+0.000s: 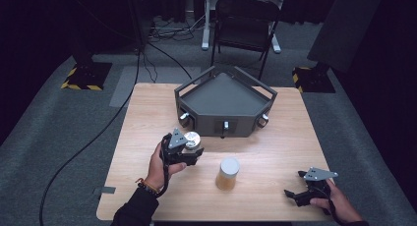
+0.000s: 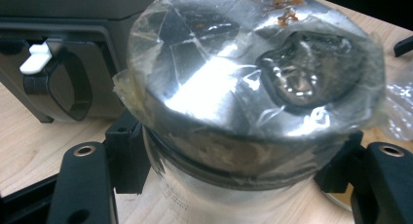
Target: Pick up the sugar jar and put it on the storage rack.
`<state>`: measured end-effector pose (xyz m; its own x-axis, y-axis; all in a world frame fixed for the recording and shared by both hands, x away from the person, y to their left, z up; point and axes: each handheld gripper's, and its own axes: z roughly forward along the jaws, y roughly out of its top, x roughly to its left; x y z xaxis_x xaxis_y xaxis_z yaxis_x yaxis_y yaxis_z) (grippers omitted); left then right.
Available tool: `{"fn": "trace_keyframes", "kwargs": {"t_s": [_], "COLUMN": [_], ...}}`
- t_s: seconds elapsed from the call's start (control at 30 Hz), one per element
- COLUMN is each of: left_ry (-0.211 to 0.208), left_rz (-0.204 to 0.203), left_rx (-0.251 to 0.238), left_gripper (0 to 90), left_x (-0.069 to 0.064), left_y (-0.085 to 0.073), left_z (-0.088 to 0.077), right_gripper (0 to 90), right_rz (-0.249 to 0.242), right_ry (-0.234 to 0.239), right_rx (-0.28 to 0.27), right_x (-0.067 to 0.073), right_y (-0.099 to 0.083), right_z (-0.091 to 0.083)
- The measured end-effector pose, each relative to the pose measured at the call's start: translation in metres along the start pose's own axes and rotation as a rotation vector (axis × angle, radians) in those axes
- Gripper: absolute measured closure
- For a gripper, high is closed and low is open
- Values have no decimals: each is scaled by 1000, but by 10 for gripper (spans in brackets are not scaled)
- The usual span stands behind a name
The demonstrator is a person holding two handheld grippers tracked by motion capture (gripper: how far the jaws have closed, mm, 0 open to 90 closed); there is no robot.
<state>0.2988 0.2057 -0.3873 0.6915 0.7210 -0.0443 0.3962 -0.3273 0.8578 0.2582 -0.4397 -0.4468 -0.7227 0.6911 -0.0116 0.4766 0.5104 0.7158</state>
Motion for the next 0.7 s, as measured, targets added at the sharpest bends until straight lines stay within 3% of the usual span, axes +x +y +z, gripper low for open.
{"fn": "trace_keyframes", "kwargs": {"t_s": [0.47, 0.7], "left_ry": [19, 24], "left_rz": [-3, 3], "left_rx": [-32, -62], "left_gripper": [304, 305], "left_x": [2, 1], "left_y": [20, 38], "left_z": [6, 2], "right_gripper": [0, 0], "right_rz": [2, 2], "right_ry": [-2, -3], "right_rx": [0, 0], "right_x": [0, 1], "right_y": [0, 0], "right_z": [0, 0]}}
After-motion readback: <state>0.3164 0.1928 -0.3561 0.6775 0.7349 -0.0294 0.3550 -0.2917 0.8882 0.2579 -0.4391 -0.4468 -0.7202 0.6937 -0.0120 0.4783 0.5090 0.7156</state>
